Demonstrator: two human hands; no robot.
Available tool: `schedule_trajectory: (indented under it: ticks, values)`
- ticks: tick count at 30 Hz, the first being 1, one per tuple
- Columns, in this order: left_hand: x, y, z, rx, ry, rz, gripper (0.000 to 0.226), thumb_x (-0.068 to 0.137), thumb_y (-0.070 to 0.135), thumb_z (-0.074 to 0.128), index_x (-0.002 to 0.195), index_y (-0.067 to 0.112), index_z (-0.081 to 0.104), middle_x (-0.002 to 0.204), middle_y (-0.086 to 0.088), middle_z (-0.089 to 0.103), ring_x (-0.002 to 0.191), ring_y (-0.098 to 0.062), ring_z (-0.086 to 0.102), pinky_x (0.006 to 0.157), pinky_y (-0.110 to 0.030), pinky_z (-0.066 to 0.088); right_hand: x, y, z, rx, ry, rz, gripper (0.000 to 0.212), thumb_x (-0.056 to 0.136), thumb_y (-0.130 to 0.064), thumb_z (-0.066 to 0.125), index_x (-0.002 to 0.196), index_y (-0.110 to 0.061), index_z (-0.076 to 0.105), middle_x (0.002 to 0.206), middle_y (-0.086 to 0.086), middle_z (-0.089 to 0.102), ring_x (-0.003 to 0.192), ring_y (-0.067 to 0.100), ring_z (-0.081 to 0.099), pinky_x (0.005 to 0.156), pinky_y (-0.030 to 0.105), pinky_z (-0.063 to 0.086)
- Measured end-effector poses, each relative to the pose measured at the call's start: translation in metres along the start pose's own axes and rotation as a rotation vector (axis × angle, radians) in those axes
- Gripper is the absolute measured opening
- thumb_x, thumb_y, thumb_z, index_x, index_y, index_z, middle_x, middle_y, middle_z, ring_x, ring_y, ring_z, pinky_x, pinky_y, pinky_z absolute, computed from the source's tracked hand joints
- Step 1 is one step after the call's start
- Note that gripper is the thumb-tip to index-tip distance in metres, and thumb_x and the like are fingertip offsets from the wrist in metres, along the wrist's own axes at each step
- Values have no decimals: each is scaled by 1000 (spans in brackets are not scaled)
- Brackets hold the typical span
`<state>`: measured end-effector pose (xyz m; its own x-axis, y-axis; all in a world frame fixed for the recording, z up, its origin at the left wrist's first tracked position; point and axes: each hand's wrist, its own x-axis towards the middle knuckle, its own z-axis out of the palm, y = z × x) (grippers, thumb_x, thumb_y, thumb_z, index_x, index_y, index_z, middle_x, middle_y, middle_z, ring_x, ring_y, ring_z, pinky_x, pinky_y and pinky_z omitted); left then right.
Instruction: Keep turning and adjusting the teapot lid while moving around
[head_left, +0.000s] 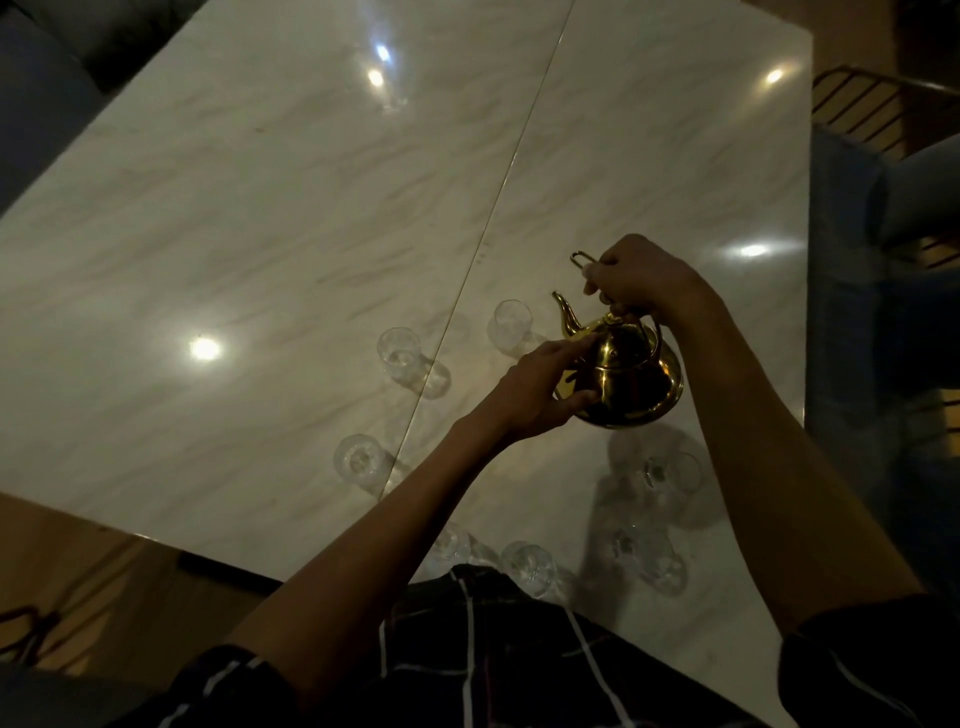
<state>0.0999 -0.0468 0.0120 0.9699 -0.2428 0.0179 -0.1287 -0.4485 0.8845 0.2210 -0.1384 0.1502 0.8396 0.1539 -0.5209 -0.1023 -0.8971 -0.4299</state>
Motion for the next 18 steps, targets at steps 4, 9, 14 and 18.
schedule_trajectory:
  ticks: [4, 9, 14, 18]
  values:
    - [-1, 1, -1, 6, 3, 5, 70, 90, 34, 64, 151, 24, 32, 142, -11, 51, 122, -21, 56, 97, -49, 51, -1, 1, 1, -3, 0, -6, 34, 100, -22, 50, 111, 5, 68, 75, 6, 59, 62, 14, 55, 58, 24, 47]
    - [-1, 2, 0, 4, 4, 11, 69, 90, 34, 64, 151, 23, 33, 142, -11, 51, 121, -21, 56, 96, -47, 52, -1, 2, 0, -1, -4, 3, 33, 100, -21, 50, 113, 4, 67, 76, 6, 59, 63, 14, 55, 57, 23, 47]
    - [-1, 1, 0, 10, 2, 14, 69, 91, 33, 65, 151, 23, 33, 141, -10, 51, 121, -20, 56, 97, -44, 52, -1, 2, 0, -5, -2, 1, 34, 100, -21, 49, 112, 5, 67, 77, 7, 59, 62, 14, 54, 56, 23, 46]
    - [-1, 0, 1, 18, 1, 15, 69, 91, 34, 64, 151, 23, 33, 141, -11, 51, 121, -21, 56, 97, -45, 51, -2, 1, 0, -11, -7, 2, 34, 101, -22, 49, 114, 4, 67, 77, 6, 59, 64, 14, 55, 57, 23, 46]
